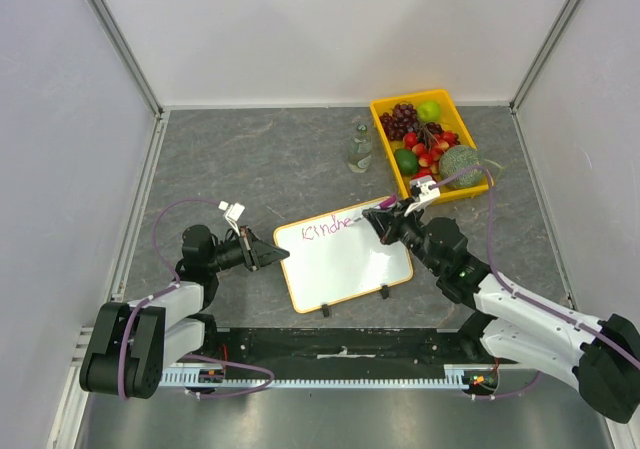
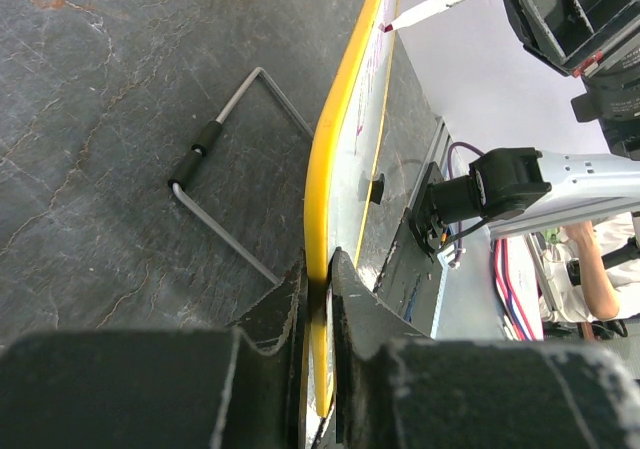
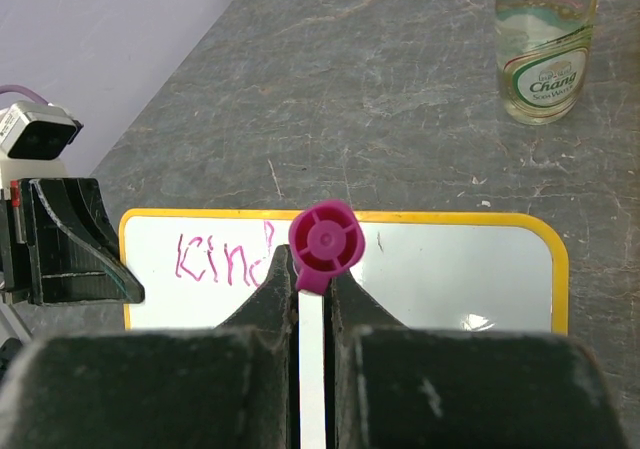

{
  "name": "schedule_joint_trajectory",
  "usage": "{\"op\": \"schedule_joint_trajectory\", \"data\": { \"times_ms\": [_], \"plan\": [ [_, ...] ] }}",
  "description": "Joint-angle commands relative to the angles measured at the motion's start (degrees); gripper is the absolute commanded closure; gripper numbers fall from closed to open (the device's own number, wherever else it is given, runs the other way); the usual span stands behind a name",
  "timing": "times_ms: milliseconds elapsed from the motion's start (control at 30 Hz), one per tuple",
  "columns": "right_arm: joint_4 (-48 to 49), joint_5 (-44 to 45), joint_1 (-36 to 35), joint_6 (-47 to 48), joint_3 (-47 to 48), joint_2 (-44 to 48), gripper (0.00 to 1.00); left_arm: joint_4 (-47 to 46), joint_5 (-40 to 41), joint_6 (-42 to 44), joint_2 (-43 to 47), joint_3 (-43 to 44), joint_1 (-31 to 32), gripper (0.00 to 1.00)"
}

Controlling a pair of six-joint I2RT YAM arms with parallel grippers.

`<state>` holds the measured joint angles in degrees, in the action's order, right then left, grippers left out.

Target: Write a sentence on the whiteboard

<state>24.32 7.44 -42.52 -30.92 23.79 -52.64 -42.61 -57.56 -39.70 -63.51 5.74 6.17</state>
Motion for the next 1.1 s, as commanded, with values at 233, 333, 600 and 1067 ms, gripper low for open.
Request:
{"op": "schedule_joint_trajectory", "data": {
  "times_ms": [233, 333, 600, 1067],
  "plan": [
    [-3.92, 4.42, 0.42, 0.95, -0.59, 2.28, 1.0, -1.16, -0.1, 1.12, -0.66, 0.85, 0.07, 0.98],
    [-4.01, 5.04, 0.42, 1.03, 0.2, 2.28, 1.0, -1.16, -0.1, 1.12, -0.65, 0.85, 0.07, 0.98],
    [-4.63, 5.48, 0.51, 0.07, 3.71, 4.03, 1.0, -1.16, -0.1, 1.21, -0.74, 0.85, 0.07, 0.98],
    [-4.63, 6.97, 0.69, 1.56, 5.92, 1.84, 1.0, -1.16, -0.18, 1.12, -0.74, 0.94, 0.07, 0.98]
  ]
}}
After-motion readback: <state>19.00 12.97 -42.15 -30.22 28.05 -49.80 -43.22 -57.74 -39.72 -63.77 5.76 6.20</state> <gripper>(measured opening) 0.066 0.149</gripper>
